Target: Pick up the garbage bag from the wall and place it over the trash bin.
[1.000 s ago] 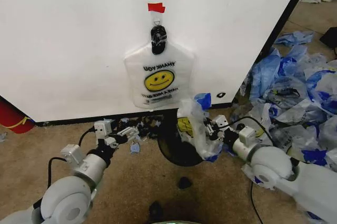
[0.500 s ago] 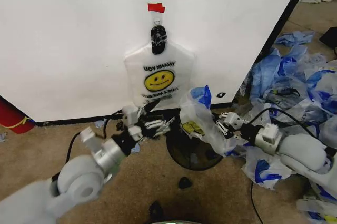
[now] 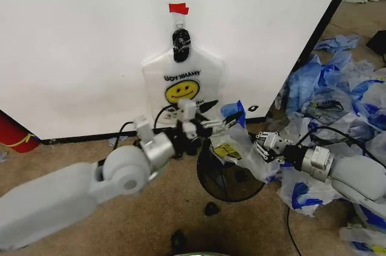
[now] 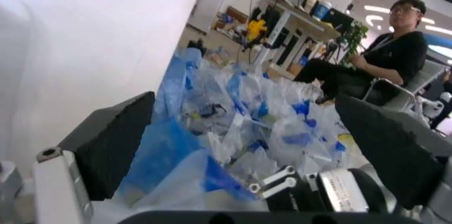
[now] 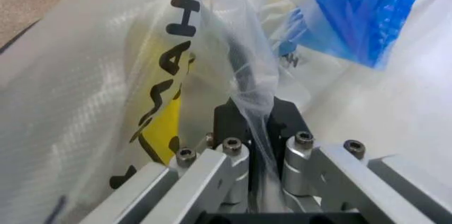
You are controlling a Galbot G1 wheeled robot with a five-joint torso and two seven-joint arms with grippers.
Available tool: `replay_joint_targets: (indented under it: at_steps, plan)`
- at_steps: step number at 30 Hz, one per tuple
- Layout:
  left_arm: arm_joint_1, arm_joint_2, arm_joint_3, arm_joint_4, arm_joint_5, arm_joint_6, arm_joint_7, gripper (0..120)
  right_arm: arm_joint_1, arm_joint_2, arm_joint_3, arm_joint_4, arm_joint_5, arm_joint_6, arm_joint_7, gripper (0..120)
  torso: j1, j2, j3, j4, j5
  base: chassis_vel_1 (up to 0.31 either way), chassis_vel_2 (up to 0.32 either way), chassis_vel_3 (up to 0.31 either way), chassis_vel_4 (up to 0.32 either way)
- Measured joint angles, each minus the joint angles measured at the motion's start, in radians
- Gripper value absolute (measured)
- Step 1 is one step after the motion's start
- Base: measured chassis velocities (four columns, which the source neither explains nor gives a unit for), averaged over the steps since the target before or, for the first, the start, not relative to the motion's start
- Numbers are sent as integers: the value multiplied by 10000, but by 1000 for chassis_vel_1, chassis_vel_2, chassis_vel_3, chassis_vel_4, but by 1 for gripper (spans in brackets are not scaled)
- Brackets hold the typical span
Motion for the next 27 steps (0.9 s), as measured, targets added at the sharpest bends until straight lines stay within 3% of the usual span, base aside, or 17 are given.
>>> replay_joint_targets:
  at_steps: [10, 21, 27]
  plan:
    - [-1072, -269, 1675, 269, -295, 363, -424, 100, -32, 424, -86, -179, -273, 99, -74, 0, -1, 0, 0, -2, -1, 0, 0, 0, 0]
    - [-1570, -600, 2367, 743, -238, 488, -569, 100, -110, 555, -130, -180, -363, 215, -86, 0, -1, 0, 0, -2, 0, 0, 0, 0, 0]
    - [-1862, -677, 2655, 866, -193, 489, -622, 92, -114, 516, -130, -234, -327, 312, -58, 0, -1, 2, 0, -2, 0, 0, 0, 0, 0]
